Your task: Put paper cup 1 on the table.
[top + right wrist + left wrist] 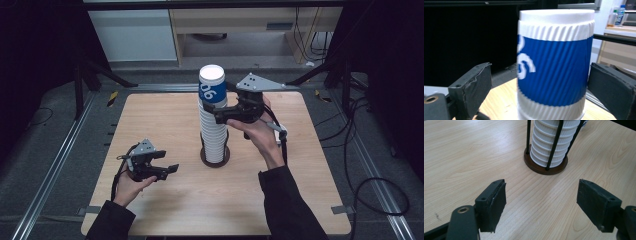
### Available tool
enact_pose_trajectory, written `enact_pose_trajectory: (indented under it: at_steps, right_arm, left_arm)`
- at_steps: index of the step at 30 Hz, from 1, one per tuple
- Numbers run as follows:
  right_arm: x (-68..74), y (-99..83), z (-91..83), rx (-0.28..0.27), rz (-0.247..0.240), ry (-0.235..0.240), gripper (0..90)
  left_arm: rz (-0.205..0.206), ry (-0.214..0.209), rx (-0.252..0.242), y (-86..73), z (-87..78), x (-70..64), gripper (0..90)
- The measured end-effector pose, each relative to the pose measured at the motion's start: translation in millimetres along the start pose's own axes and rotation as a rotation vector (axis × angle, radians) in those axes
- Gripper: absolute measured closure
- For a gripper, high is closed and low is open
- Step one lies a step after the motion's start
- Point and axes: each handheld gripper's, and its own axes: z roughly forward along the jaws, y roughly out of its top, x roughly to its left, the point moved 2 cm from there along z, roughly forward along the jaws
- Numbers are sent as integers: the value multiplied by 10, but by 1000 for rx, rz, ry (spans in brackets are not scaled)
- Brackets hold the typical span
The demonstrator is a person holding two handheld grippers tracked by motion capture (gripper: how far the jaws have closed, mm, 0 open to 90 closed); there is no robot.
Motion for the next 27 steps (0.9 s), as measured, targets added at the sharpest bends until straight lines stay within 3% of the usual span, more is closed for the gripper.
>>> enact_pose_trajectory:
  at_steps: [10, 14, 18, 22, 27]
  right_arm:
    - [-91, -26, 202, 11, 28, -36, 80]
    - [-83, -29, 256, 23, 17, -41, 94]
    - [-99, -33, 271, 28, 16, -57, 132]
    - [-85, -29, 264, 27, 9, -41, 194]
    - [-75, -19, 243, 32, -1, -43, 198]
  left_arm:
    - [-1, -3, 0, -2, 0, 4, 231]
    - [-1, -6, 3, -3, 7, 0, 230]
    - [-1, -7, 4, -4, 15, -5, 229]
    - [-1, -6, 4, -4, 10, 1, 229]
    - [-2, -5, 0, -2, 0, 5, 229]
